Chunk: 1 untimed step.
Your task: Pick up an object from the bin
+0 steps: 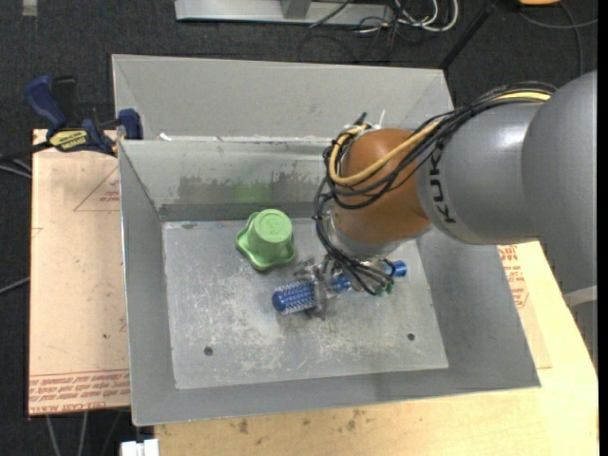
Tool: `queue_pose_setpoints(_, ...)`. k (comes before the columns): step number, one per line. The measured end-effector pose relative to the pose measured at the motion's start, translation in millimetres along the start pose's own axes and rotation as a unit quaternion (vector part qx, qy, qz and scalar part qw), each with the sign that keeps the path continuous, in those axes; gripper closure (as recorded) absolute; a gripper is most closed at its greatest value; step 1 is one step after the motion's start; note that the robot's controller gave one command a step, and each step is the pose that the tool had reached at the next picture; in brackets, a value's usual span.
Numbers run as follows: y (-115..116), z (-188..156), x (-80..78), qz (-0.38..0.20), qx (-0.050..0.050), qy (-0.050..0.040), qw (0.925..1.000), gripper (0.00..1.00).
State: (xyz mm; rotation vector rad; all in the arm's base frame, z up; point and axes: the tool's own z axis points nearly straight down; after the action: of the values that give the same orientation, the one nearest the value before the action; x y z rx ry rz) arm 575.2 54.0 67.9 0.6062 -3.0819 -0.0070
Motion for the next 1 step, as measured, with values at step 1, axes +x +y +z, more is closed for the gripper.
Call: queue_pose_setpoints(1, 0.4, -26.8, -0.8, 0.001, 0.002, -0.0019, 1.0, 1.0)
